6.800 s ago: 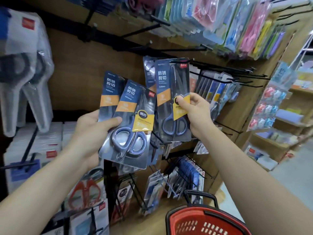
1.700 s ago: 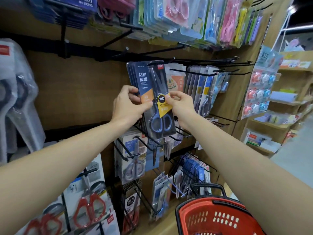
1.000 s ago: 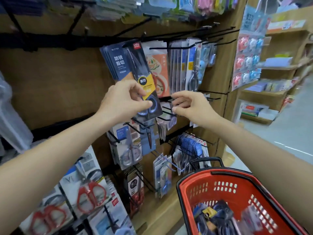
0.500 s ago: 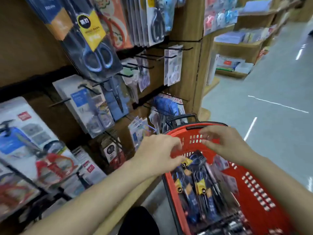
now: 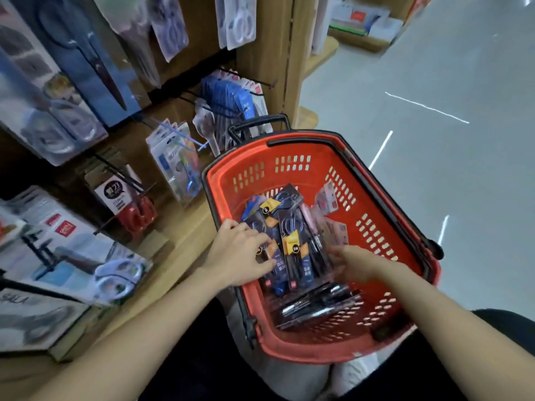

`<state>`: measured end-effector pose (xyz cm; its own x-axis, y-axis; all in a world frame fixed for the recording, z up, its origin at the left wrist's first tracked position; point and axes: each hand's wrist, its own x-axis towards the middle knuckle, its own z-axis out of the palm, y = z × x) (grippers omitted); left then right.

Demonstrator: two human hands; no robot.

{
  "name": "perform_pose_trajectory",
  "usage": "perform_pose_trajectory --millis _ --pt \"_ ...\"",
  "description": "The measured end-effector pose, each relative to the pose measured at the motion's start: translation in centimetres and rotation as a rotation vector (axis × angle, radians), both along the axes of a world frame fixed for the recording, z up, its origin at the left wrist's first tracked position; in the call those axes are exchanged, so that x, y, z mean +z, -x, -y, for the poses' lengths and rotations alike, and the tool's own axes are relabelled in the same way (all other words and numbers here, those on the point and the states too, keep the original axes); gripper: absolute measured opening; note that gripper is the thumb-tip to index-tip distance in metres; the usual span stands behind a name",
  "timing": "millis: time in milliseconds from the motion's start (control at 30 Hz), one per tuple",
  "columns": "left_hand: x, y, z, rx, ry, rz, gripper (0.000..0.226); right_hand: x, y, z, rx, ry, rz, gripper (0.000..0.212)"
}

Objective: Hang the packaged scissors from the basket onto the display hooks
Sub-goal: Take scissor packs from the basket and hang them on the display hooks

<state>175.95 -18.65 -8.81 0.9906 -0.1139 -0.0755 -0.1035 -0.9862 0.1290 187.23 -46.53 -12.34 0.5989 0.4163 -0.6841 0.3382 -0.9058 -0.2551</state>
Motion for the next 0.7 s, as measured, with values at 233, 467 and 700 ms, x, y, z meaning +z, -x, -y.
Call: perform_pose_trajectory --millis 233,467,700 --pt "-0.9 0.1 0.2 0.035 0.076 0.065 0.041 -3.0 0.1 0.1 0.195 0.121 0.047 0.042" --pt "-1.0 0.1 0.3 0.071 0.102 0.079 0.041 -1.4 -3.2 -0.1 0.07 -0.127 0.044 0.011" --pt "-0.6 -0.2 0.4 0.088 0.092 0.031 0.04 1.9 -4.8 0.7 -0.145 -0.355 -0.142 0.011"
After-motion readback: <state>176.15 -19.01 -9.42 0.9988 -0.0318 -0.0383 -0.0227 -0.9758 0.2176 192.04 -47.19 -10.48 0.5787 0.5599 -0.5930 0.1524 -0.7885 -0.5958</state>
